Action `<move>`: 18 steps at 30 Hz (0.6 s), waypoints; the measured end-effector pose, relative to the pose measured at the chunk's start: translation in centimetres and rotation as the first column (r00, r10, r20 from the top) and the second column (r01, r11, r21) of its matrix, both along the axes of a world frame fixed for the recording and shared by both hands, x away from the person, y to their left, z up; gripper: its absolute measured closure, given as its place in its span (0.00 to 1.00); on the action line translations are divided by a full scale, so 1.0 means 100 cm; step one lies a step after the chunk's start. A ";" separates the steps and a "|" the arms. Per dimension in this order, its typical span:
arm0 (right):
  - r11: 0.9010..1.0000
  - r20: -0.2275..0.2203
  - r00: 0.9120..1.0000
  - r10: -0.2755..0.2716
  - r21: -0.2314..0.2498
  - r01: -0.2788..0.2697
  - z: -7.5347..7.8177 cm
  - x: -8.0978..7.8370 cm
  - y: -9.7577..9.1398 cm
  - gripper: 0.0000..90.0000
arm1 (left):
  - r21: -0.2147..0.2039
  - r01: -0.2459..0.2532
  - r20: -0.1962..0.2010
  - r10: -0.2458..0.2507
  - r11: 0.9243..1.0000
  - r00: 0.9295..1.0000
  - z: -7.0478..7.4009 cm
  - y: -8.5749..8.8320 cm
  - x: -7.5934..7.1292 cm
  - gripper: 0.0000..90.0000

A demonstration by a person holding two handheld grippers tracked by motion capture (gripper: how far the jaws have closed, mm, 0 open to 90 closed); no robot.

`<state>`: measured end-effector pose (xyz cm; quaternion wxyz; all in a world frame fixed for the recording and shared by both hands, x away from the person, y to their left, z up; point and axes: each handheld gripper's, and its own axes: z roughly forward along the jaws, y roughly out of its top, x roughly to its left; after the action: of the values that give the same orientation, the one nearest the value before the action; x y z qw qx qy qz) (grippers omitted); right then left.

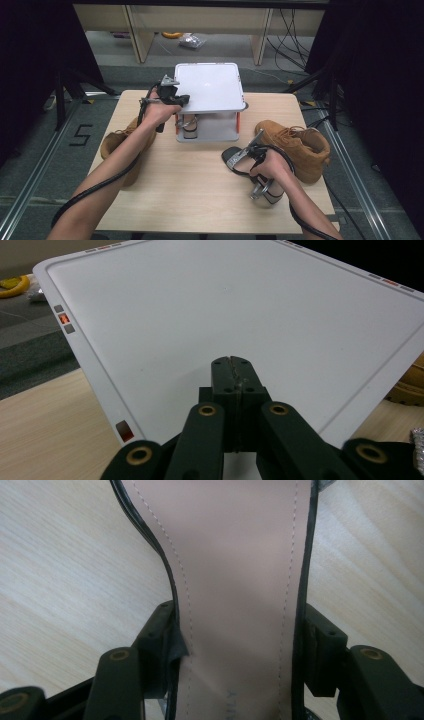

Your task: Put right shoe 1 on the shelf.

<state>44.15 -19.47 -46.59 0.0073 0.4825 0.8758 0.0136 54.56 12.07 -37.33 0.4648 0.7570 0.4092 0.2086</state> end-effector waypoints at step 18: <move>0.992 0.099 0.990 -0.099 0.089 0.091 0.026 -0.004 0.009 0.49 | 0.009 0.007 -0.001 -0.007 1.000 1.000 0.000 0.001 0.000 1.00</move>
<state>43.79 -18.57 -43.99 0.0330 0.5222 0.8489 0.0750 54.60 12.13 -37.30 0.4618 0.7605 0.4060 0.2086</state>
